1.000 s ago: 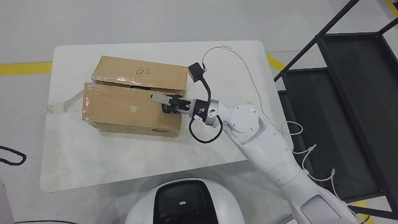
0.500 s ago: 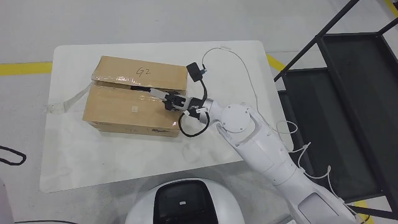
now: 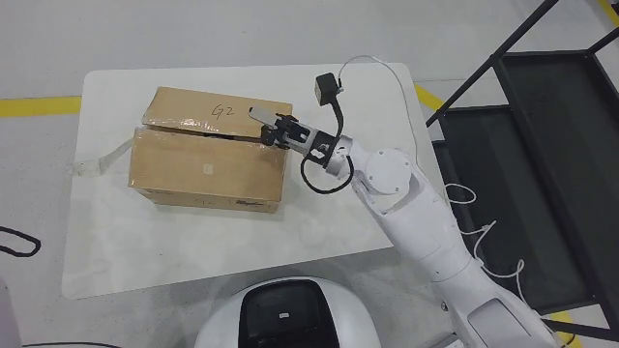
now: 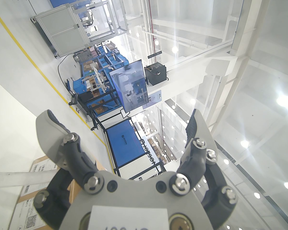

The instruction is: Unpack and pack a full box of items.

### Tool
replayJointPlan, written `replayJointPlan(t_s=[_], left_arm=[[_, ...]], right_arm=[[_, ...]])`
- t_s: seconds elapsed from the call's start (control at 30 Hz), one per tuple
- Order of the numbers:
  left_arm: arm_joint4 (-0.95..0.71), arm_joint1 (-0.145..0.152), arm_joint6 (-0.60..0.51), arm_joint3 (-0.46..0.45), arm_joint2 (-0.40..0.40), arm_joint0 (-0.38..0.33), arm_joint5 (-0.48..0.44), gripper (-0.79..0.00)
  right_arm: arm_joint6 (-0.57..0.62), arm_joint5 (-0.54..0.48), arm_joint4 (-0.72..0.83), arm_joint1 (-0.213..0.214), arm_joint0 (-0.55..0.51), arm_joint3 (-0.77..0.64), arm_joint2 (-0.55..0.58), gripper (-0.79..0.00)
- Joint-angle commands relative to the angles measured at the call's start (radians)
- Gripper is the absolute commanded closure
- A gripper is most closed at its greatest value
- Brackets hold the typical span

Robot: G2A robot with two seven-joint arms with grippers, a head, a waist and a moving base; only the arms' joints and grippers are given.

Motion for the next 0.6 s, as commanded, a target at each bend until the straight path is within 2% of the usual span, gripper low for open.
replayJointPlan(t_s=[0.0, 0.13, 0.27, 0.57], left_arm=[[0.0, 0.0, 0.0, 0.0, 0.0, 0.0, 0.0, -0.785], [0.0, 0.0, 0.0, 0.0, 0.0, 0.0, 0.0, -0.785], [0.0, 0.0, 0.0, 0.0, 0.0, 0.0, 0.0, -0.785], [0.0, 0.0, 0.0, 0.0, 0.0, 0.0, 0.0, -0.785]], right_arm=[[-0.012, 0.035, -0.01, -0.003, 0.011, 0.015, -0.012, -0.733], [-0.029, 0.103, -0.024, -0.01, 0.035, 0.051, -0.038, -0.714], [-0.03, 0.128, -0.003, -0.016, 0.052, 0.08, -0.049, -0.708], [-0.055, 0.19, -0.029, -0.024, 0.073, 0.109, -0.067, -0.76]])
